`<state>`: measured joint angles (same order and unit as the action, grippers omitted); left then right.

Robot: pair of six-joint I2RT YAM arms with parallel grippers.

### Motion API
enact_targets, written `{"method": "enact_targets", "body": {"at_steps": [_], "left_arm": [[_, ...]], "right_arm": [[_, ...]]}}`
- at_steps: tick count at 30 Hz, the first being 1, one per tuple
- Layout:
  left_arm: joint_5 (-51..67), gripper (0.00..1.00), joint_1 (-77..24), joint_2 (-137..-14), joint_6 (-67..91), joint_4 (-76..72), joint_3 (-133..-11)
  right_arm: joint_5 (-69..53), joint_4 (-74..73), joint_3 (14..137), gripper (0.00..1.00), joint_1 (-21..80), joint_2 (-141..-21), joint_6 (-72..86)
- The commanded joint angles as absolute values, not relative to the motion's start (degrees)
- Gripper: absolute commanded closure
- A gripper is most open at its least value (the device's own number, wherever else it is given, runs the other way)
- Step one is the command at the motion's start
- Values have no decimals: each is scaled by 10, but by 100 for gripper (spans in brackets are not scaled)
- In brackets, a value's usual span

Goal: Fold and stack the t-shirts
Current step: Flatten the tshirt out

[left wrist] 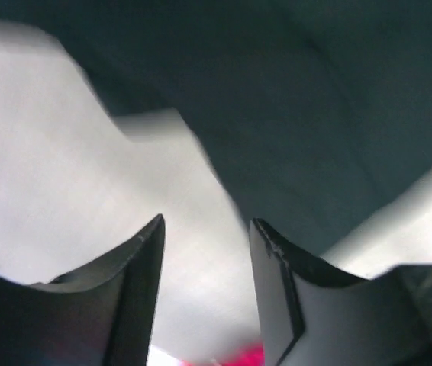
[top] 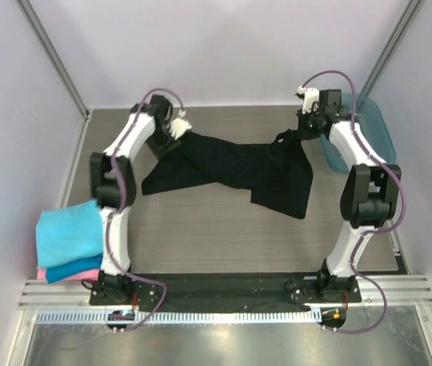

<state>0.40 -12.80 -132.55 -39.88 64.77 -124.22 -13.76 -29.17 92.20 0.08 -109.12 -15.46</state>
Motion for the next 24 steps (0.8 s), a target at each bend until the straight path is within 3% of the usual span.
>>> {"method": "enact_targets", "body": {"at_steps": [1,4,12,24], "left_arm": [[30,49,-131,-1074,-338,493,-1065],[43,45,-141,-1025,-336,526,-998],[94,33,-146,-1111,-296,576,-1035],[77,32,-163,-1279,-207,566,-1151]], "right_arm": [[-162,-258,907,99,8,-1003,-141],[-172,-255,871,99,7,-979,-134],[-175,-254,858,99,7,-974,-133],[-160,-255,835,99,8,-959,-146]]}}
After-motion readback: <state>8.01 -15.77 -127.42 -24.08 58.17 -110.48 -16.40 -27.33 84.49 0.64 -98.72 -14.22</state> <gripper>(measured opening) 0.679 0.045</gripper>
